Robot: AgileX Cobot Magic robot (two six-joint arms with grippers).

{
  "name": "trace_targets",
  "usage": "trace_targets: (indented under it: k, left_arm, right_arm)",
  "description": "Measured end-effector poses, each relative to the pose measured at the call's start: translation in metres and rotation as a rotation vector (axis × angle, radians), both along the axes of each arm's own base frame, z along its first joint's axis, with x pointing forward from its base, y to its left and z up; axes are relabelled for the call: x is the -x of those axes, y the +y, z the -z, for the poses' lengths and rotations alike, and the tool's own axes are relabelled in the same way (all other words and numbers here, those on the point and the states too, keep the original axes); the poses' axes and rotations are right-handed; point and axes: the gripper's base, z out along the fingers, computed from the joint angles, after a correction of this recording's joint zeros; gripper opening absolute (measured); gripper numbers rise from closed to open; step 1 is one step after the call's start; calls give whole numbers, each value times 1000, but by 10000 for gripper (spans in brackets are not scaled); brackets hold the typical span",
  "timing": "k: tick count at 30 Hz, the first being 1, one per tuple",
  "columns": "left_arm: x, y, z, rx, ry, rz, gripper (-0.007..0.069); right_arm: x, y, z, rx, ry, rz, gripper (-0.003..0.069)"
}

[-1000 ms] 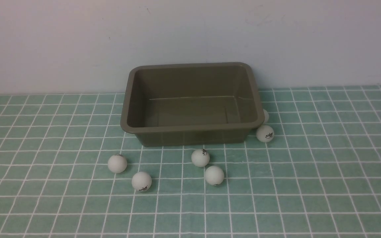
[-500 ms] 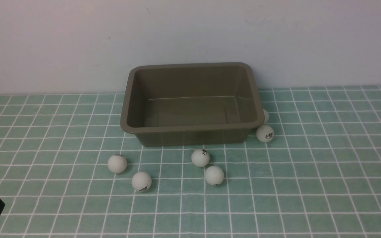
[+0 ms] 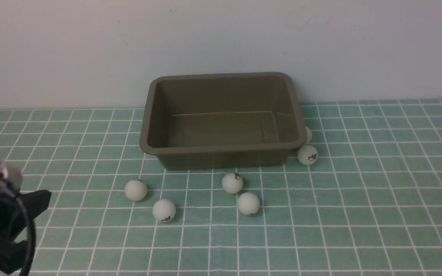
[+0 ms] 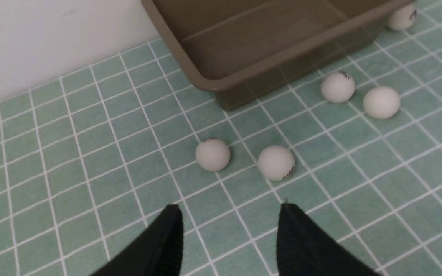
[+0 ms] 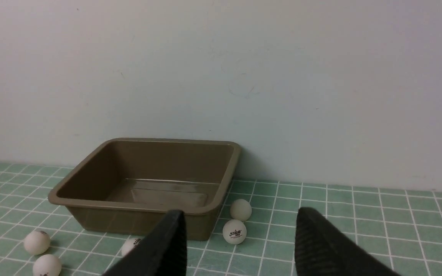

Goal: Put the table tennis balls in the box on the green coffee tablecloth.
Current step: 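Reach for and grasp a ping pong ball on the table beside the basket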

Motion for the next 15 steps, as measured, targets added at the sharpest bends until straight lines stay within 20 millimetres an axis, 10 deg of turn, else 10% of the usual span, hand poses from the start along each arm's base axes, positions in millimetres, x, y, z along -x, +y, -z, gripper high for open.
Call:
trace_targets:
  k: [7, 15]
  left_arm:
    - [-71, 3, 18, -29, 158, 19, 483]
    - [-135, 1, 35, 34, 318, 41, 457]
  right_arm:
    - [-3, 1, 6, 41, 10, -21, 356]
    - [-8, 4, 9, 65, 63, -49, 356]
